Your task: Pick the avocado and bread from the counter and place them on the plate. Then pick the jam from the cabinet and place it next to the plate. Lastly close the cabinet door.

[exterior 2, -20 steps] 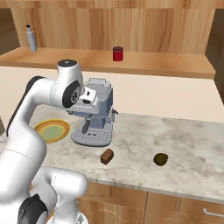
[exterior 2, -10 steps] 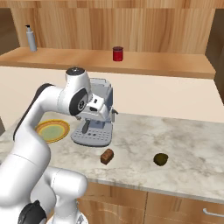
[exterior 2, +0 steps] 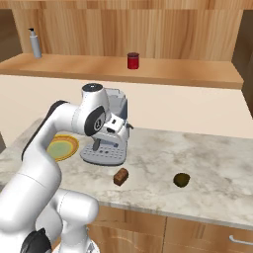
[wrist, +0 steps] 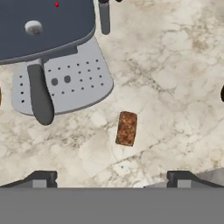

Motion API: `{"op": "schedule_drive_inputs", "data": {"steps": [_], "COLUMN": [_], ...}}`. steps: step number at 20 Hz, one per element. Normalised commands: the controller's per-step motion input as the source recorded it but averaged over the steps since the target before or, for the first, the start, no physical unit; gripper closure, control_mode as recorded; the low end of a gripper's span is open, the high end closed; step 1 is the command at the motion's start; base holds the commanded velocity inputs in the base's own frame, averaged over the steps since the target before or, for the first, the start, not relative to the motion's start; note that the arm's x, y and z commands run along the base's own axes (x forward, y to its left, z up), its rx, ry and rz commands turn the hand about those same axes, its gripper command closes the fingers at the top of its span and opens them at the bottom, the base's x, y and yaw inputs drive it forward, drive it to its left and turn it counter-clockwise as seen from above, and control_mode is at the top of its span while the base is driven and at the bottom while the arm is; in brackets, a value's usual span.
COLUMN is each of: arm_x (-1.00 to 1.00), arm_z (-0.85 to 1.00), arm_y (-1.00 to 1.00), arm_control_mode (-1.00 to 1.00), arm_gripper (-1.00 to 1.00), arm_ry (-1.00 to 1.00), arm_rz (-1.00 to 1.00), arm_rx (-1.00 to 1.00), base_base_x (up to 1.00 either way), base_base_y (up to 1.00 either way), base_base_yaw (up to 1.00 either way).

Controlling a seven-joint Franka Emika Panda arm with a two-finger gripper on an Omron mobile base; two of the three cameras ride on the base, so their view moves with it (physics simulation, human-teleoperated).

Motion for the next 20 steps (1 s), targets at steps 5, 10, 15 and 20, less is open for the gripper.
{"op": "schedule_drive_inputs", "data": {"steps": [5, 10, 15, 20], "arm_x": [0.00, 0.00, 0.00, 0.00], "arm_z": [-0.30, -0.32, -0.30, -0.27], "arm_y": [-0.03, -0.08, -0.11, -0.15], "arm_control_mode": [-1.00, -1.00, -1.00, -1.00], "arm_gripper": [-1.00, -1.00, -1.00, -1.00], "arm_ry": [0.03, 0.02, 0.01, 0.02], "arm_rz": [-0.01, 0.00, 0.00, 0.00], "arm_rx": [0.00, 0.00, 0.00, 0.00], "base_base_x": [0.00, 0.00, 0.00, 0.00], "base_base_y": [0.00, 0.00, 0.00, 0.00], "base_base_yaw": [0.00, 0.00, 0.00, 0.00]}}
